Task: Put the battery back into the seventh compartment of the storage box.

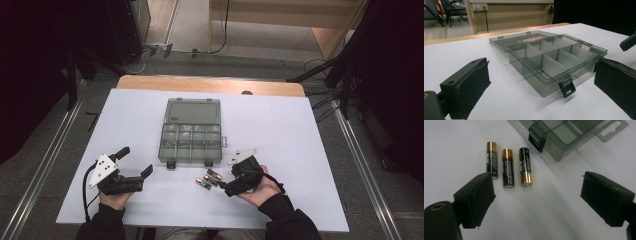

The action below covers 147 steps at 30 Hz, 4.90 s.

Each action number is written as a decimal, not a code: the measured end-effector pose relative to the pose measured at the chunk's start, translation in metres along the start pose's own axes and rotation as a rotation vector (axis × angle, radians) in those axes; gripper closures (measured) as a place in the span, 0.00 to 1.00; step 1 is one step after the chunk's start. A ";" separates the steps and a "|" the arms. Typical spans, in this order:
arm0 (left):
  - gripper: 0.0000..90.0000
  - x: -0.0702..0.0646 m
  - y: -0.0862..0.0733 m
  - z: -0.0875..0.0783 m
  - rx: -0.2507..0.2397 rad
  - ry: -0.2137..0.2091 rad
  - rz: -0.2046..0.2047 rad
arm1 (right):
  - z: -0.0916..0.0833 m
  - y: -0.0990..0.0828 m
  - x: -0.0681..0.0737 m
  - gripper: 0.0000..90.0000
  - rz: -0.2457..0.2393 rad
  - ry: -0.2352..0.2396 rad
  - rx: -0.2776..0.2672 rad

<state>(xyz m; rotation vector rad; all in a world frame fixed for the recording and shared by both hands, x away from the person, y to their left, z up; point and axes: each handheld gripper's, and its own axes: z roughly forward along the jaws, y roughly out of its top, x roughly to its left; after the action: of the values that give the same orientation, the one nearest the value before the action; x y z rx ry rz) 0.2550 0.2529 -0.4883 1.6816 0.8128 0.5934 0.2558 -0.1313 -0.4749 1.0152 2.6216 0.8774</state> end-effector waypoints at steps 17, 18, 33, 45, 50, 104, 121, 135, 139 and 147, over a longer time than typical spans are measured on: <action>0.00 -0.001 0.000 0.001 0.004 -0.009 0.003 | 0.019 0.037 0.005 0.42 -0.054 0.014 0.192; 0.00 -0.001 0.000 0.002 0.001 -0.008 -0.001 | 0.020 0.039 0.004 0.43 -0.058 0.016 0.195; 0.00 -0.001 0.000 0.002 -0.004 -0.015 -0.010 | 0.039 0.049 0.002 0.73 -0.023 0.015 0.319; 0.00 -0.002 0.000 0.002 -0.005 -0.019 -0.003 | 0.044 0.057 0.013 0.87 -0.051 -0.042 0.404; 0.00 -0.002 0.000 0.002 -0.005 -0.020 -0.003 | 0.041 0.057 0.013 0.87 -0.057 -0.034 0.400; 0.00 -0.001 0.000 0.003 -0.008 -0.024 -0.010 | 0.025 0.095 -0.003 0.87 0.454 0.062 0.019; 0.00 -0.001 0.000 0.003 -0.011 -0.029 -0.009 | 0.037 0.090 -0.015 0.85 0.723 0.117 -0.038; 0.00 -0.001 0.000 0.004 -0.007 -0.028 -0.001 | 0.026 0.089 -0.003 0.00 0.453 0.162 -0.076; 0.00 -0.001 0.000 0.004 -0.005 -0.028 0.000 | 0.017 0.087 0.004 0.00 0.325 0.089 -0.086; 0.00 -0.001 0.000 0.004 -0.003 -0.028 0.001 | 0.005 0.080 0.013 0.00 0.149 0.077 -0.091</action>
<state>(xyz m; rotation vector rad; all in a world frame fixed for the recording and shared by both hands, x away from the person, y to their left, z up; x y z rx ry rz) 0.2573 0.2494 -0.4890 1.6843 0.7905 0.5710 0.2925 -0.0731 -0.4313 1.1872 2.5670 1.0796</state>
